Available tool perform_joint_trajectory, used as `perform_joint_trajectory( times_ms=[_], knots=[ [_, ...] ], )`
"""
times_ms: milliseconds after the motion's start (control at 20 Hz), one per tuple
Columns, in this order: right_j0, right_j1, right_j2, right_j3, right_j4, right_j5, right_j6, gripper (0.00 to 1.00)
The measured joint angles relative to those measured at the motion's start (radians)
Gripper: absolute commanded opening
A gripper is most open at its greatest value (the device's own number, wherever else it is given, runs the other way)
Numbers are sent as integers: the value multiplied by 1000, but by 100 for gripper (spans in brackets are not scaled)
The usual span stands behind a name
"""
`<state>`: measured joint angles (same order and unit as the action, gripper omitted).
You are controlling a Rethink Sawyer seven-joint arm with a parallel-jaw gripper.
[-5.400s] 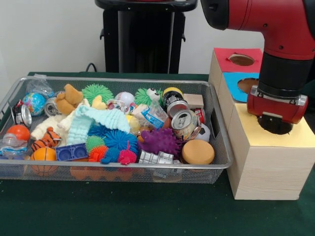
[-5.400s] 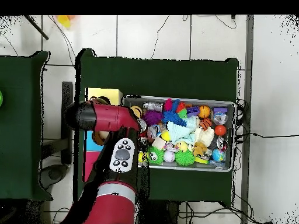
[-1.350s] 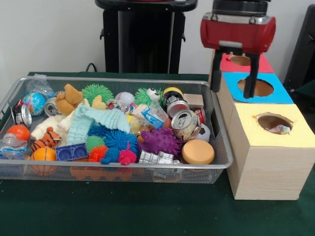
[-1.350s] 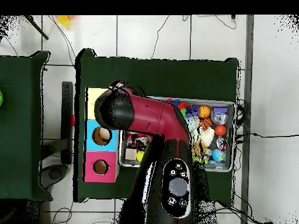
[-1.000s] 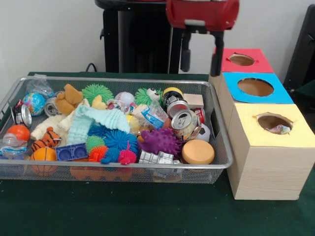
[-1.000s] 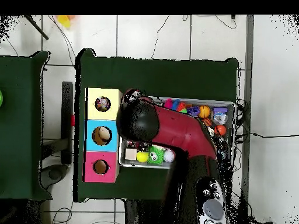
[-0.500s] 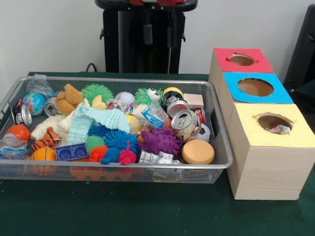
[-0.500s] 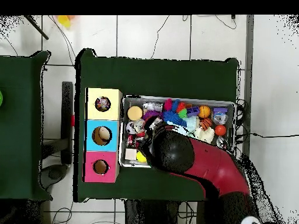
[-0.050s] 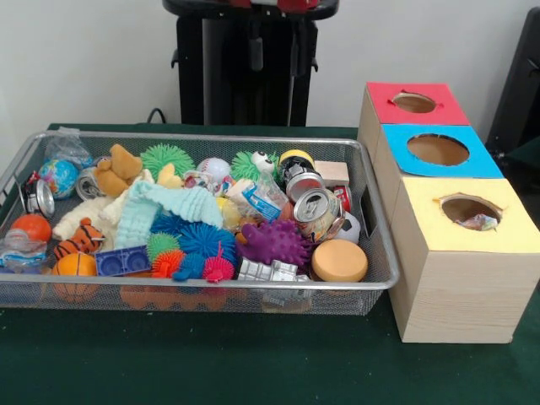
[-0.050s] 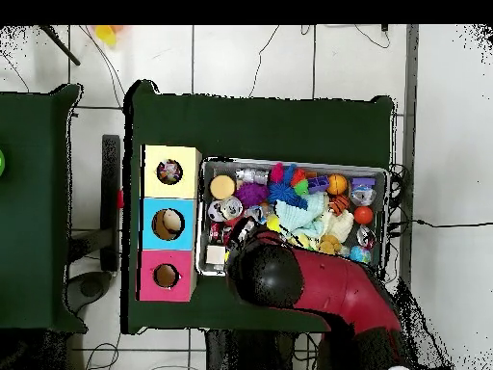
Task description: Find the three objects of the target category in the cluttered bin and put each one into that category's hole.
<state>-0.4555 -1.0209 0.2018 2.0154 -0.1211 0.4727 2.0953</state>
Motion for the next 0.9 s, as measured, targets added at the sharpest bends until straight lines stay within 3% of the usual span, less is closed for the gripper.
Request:
perform_joint_trajectory(
  times_ms=[200, 450, 900],
  knots=[
    [-1, 74, 24, 10, -111, -98, 0, 100],
    [-10, 158, 40, 9, -195, -186, 0, 100],
    [-18, 210, 47, 9, -280, -200, 0, 100]
  ],
)
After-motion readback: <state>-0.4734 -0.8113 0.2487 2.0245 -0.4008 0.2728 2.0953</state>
